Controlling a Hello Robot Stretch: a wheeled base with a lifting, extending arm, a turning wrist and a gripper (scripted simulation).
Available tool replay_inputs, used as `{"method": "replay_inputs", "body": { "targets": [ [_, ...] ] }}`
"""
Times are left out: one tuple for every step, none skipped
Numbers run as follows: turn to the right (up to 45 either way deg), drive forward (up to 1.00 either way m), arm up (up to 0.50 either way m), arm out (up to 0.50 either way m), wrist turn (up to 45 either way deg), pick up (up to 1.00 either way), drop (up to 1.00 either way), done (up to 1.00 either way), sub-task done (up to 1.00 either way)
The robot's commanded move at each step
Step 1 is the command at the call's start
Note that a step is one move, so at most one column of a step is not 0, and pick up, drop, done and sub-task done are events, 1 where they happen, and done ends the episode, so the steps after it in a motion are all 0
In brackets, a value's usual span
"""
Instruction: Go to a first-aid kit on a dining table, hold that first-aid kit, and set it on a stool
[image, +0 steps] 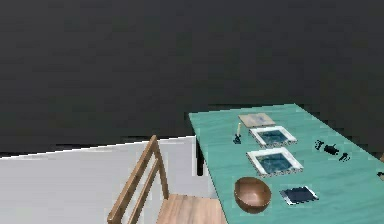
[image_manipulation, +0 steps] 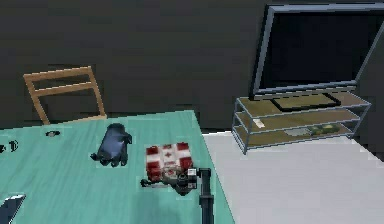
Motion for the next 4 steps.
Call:
{"method": "replay_inputs", "body": {
  "targets": [
    [0.0, 0.00, 0.00, 0.00, 0.0, 1.00, 0.00, 0.00, 0.00],
    [0.0, 0.00, 0.10, 0.00, 0.0, 0.00, 0.00, 0.00, 0.00],
    [0.0, 0.00, 0.36, 0.00, 0.0, 0.00, 0.00, 0.00, 0.00],
    [0.0, 0.00, 0.00, 0.00, -45.0, 0.00, 0.00, 0.00, 0.00]
  ]
}}
